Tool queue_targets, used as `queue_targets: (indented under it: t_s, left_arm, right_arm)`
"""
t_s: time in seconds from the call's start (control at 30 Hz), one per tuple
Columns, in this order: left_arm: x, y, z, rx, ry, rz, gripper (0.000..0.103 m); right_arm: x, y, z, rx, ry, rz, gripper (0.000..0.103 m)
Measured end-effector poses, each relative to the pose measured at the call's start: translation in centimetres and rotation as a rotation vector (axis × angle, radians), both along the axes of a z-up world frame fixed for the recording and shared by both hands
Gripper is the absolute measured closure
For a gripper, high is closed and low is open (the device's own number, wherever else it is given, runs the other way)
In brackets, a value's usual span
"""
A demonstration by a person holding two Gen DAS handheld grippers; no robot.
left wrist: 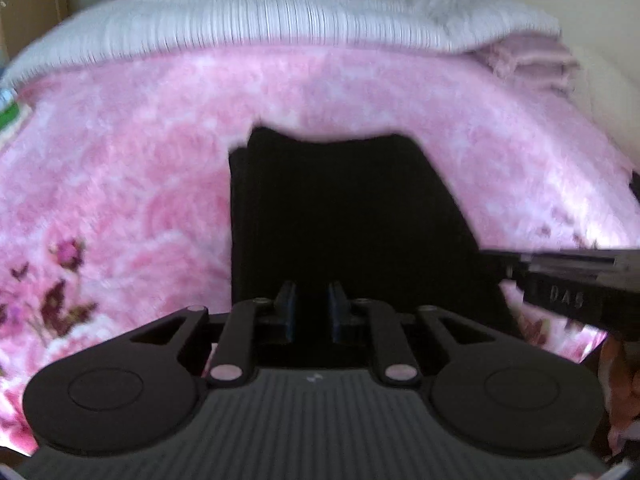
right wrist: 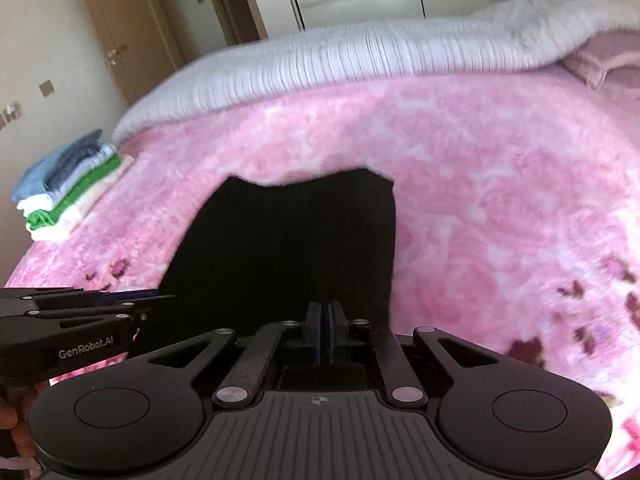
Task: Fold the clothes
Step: 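Lower the folded garment onto the bed with both grippers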
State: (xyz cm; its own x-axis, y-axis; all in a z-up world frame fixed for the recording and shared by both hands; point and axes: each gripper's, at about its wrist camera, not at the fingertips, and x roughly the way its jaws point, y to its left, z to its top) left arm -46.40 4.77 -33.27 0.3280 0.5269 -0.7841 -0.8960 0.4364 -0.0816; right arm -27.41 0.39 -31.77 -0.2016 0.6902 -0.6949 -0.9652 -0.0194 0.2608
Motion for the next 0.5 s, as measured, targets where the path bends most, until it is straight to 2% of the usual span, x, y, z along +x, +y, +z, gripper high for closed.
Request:
queue_targets:
  t_s: [0.1, 0.2, 0.27, 0.37, 0.5]
  left_arm:
    - [-1.1, 0.2, -1.3, -0.044, -0.055, 0.009, 0.088]
    - [-1.4, 1.3, -0.1, -0.083, -0.054, -0.005, 0.087]
    - [-1.2, 2.2, 1.2, -0.031, -0.043, -0.022, 0.087]
    - [-0.3, 4.9, 2.6, 0.009, -0.072, -0.029, 0.087]
    - [2.4, 9.0, 1.6, 0.033, -0.016, -0.058, 0.087]
  right_arm:
    - [0.7, 1.5, 0.4, -0.016, -0.004, 0.006, 0.097]
    - [1.4, 3.0, 0.8, -0.031, -0.007, 0.011, 0.097]
    - [1.8, 4.1, 1.1, -0.042, -0.01, 0.015, 0.097]
    - [2.5, 5.6, 1.5, -0.057, -0.014, 0.021, 0.097]
    - [2.9, 8.3, -0.5, -0.075, 0.012, 0.018, 0.096]
